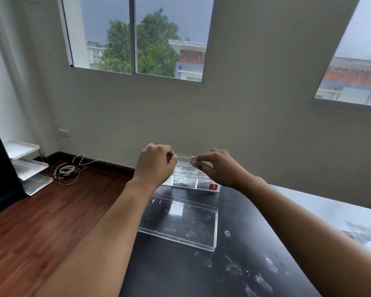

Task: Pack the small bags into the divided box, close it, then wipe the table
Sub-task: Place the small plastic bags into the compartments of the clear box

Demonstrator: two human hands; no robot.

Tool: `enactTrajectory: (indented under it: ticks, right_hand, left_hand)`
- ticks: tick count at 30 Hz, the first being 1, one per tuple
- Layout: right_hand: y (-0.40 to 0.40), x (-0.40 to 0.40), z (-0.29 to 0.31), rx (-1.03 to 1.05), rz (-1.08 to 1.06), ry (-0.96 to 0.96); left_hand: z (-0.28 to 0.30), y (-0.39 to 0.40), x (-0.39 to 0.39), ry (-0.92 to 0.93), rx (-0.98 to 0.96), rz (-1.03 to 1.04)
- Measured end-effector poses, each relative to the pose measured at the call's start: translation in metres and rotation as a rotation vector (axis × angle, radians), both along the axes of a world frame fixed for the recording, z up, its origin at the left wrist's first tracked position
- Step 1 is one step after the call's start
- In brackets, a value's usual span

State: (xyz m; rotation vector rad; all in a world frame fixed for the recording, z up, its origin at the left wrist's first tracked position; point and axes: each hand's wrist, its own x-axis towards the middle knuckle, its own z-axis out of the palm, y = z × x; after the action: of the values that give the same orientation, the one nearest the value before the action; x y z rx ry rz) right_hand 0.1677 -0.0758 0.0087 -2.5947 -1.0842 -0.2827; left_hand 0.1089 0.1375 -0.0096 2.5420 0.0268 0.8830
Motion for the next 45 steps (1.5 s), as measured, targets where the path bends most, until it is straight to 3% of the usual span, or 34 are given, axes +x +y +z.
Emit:
enactTrajectory:
  ticks: [4,8,14,19,23,29,34,39,45]
  right_hand:
    - [-0.047,-0.029,0.001,0.041,0.028,0.061]
    - [-0.106,-0.062,-0.003,-0.01,-0.074,0.063]
    - [-0.209,-0.125,0.007,0.08,-0.309,0.108]
    - [-0.299,-0.159,0.013,0.142,-0.621,0.09]
    - [-0.339,-0.169,0.015,0.136,-0.781,0.204]
    - [-0.356,-0.161,0.006,0.034,-0.786,0.243]
    - [-0.352,-0.146,0.0,0.08,-0.774,0.231]
    - [-0.351,-0.128,-0.013,0.018,-0.76,0.271]
    - [-0.353,-0.119,-0.016,0.073,-0.736,0.352]
  left_hand:
    - [0.001,-0.026,-0.004,-0.12,0.028,-0.068]
    - [-0.003,-0.069,-0.013,-0.161,0.063,-0.28]
    - [-0.004,-0.13,-0.033,-0.09,0.214,-0.586]
    - [0.006,-0.191,-0.05,0.065,0.118,-0.753]
    - [0.014,-0.254,-0.055,0.159,0.129,-0.788]
    - [0.007,-0.338,-0.062,0.248,0.338,-0.795]
    - [-0.007,-0.37,-0.07,0.208,0.499,-0.685]
    - [-0.007,-0.374,-0.069,0.324,0.381,-0.707]
    - [-0.003,-0.376,-0.062,0.573,0.081,-0.767]
